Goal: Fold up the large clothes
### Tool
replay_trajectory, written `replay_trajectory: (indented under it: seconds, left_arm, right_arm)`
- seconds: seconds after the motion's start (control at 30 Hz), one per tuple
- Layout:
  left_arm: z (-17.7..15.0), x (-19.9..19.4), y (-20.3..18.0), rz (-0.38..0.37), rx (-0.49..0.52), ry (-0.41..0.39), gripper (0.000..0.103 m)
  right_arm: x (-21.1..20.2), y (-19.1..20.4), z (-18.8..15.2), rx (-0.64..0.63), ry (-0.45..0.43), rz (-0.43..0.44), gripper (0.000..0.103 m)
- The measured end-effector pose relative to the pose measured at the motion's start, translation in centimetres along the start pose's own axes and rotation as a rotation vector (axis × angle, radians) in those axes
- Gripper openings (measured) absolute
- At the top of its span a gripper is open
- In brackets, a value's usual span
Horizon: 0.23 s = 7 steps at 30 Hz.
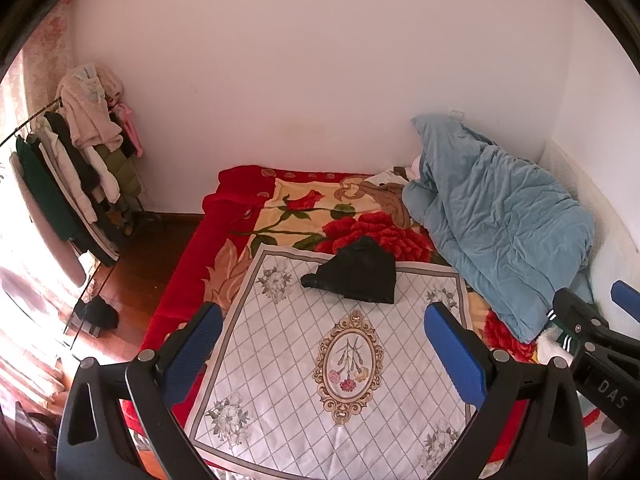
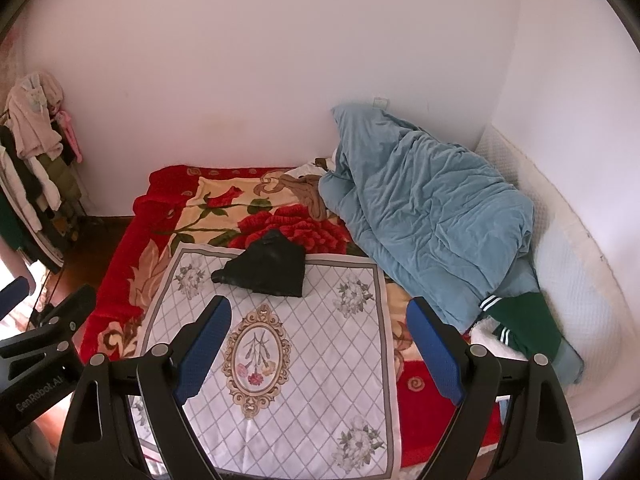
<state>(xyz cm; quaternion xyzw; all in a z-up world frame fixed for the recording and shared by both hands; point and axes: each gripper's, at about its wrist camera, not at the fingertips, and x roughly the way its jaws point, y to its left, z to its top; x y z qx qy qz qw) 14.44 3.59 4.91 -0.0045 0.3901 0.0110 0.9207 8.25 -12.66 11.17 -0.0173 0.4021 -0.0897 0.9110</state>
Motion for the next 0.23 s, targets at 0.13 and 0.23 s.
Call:
replay_trajectory:
  seconds: [0.13, 0.23]
  left_arm:
    - [-0.07, -0.16, 0.15, 0.001, -0.004, -0.008, 0.103]
    - [0.09, -0.19, 0.21, 0.0, -0.007, -0.013, 0.103]
  right_arm:
    - [-0.2, -0.06, -0.23, 0.004, 0.0, -0.001, 0.091]
    - [-0.26, 0.33, 0.23, 0.006, -0.004, -0.001, 0.091]
